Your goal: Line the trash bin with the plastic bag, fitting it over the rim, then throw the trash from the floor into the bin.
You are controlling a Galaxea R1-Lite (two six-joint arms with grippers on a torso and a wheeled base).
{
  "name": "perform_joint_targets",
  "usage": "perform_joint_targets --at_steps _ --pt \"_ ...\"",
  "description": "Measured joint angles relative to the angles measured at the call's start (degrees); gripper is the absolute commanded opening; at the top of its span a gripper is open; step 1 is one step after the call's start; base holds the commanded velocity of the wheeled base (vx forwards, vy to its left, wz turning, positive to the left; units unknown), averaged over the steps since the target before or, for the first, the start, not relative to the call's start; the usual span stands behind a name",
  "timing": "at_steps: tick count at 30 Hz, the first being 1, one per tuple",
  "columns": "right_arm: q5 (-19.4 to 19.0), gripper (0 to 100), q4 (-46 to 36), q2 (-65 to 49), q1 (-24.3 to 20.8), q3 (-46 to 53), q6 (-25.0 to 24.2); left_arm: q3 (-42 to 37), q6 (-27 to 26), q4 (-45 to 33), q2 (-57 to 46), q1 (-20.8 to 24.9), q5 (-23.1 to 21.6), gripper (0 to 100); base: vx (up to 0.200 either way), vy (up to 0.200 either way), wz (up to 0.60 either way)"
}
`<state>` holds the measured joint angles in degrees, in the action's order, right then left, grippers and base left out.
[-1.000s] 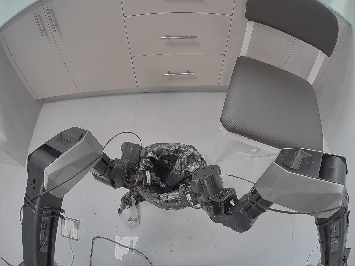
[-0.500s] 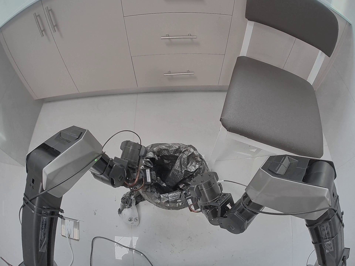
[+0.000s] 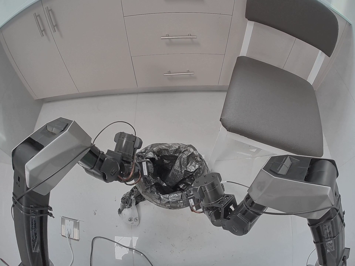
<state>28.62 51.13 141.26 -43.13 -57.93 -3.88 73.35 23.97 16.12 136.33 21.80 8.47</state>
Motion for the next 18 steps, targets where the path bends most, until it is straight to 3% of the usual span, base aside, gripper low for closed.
perform_joint_targets --at_steps 11,18 --pt "-1.43 100 0.51 -7.58 -1.44 0.13 -3.67 -14.7 -1.91 2.27 -10.23 -0.66 -1.22 100 0.0 0.0 0.0" --pt "-2.29 100 0.62 -11.19 -1.33 0.57 -5.14 -30.94 -8.56 9.64 -17.29 -0.94 -2.93 100 0.0 0.0 0.0"
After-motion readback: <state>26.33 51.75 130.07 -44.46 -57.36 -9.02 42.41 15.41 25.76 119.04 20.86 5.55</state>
